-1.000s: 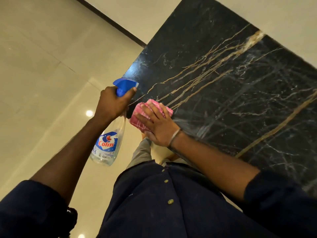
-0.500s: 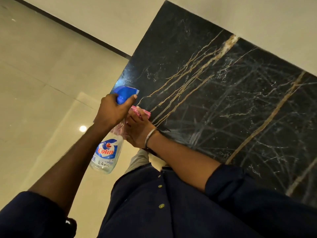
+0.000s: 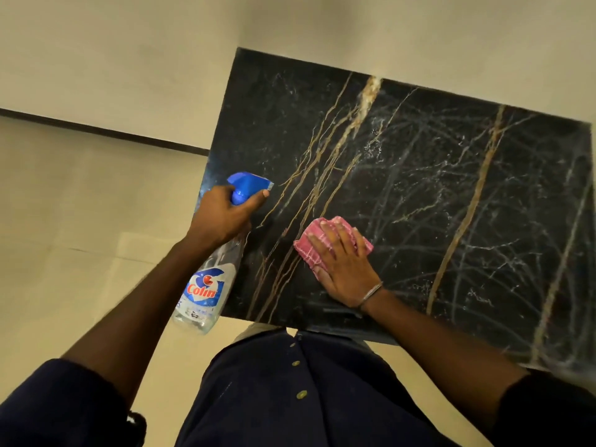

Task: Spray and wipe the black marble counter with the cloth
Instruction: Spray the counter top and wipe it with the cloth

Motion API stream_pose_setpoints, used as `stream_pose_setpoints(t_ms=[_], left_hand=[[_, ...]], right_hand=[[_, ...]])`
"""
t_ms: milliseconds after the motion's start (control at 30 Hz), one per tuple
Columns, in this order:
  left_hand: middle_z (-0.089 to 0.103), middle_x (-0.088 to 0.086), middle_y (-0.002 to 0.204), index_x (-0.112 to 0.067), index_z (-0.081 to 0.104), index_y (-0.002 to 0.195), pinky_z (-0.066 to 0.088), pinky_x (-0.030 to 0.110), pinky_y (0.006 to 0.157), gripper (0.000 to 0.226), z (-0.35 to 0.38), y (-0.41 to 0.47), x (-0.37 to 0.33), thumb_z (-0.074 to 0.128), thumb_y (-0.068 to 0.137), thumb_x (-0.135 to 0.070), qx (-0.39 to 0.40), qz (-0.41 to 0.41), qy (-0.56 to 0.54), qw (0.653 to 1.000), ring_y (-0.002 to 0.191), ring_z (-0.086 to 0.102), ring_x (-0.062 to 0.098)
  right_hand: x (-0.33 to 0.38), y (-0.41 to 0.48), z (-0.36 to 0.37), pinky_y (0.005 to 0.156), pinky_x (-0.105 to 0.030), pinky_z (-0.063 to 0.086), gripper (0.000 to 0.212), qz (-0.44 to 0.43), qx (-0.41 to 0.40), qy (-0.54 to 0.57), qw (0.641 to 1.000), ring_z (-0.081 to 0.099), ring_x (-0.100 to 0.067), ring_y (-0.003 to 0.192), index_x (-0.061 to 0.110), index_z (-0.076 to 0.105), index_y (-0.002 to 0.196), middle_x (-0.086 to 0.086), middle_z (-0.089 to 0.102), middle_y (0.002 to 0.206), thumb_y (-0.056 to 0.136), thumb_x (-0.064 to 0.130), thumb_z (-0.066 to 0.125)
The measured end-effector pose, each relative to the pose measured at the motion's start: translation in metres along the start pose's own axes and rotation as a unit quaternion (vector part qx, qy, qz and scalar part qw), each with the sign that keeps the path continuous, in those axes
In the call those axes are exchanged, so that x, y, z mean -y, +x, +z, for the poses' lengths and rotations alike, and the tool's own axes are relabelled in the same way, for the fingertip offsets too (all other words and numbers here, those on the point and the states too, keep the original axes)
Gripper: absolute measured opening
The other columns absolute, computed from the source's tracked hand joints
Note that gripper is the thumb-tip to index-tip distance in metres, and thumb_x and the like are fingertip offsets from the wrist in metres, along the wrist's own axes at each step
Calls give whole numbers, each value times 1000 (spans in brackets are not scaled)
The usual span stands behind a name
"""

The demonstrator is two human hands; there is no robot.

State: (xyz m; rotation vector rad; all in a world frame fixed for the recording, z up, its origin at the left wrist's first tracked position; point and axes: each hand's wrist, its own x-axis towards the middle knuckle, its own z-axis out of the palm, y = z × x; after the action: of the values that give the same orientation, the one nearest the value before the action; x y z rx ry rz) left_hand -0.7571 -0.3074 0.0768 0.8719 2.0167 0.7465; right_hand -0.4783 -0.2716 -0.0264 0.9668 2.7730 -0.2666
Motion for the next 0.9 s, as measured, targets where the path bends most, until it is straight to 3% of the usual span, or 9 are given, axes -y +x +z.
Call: stream_pose_setpoints(t_ms=[133,233,367,500,600,733,900], left_hand=[[65,6,72,-8,61,99,51,24,61,41,-2,10,-4,62,91,-49,18,12,19,1000,61,64,15],[62,2,69,-16,58,87,48,22,59,34,-3,14,-4,64,90,-50,15,26,39,999,61,61,14],[58,-2,71,-12,59,95,42,21,59,39,-6,18,-6,63,90,-50,17,38,67,997,64,56,12],[59,-3,72,-12,58,97,42,21,59,38,-7,27,-9,62,91,-50,33,42,74,996,66,57,12],[63,0,70,-11,60,93,47,24,60,39,-4,33,-13,62,91,-51,67,47,76,994,64,63,14],[65,4,72,-11,60,94,51,26,63,37,2,39,-23,62,92,-48,94,68,73,991,65,65,18],[64,4,71,-9,61,96,50,24,61,36,5,43,-32,62,93,-45,92,84,43,991,62,64,17]], right_hand=[[33,32,-3,119,-58,0,71,32,-23,34,999,0,-35,152,24,13,158,-10,8,165,97,50,36],[61,77,-6,117,-61,4,69,10,-14,47,999,4,-37,151,25,15,158,-11,8,165,95,49,33],[84,116,-10,116,-63,4,65,-14,-18,37,999,9,-40,149,23,10,147,-12,8,155,94,46,38],[70,109,-9,117,-60,7,66,-18,-37,37,998,9,-36,150,25,15,155,-11,14,162,96,48,34],[39,87,-8,119,-57,3,65,41,-38,55,997,1,-32,152,29,13,158,-7,8,166,99,51,32],[-10,54,-8,117,-59,12,67,153,-31,64,986,2,-31,152,27,15,158,-7,10,165,97,53,27],[-28,55,-14,119,-58,5,73,321,-37,103,941,1,-33,152,28,11,158,-7,6,166,90,52,18]])
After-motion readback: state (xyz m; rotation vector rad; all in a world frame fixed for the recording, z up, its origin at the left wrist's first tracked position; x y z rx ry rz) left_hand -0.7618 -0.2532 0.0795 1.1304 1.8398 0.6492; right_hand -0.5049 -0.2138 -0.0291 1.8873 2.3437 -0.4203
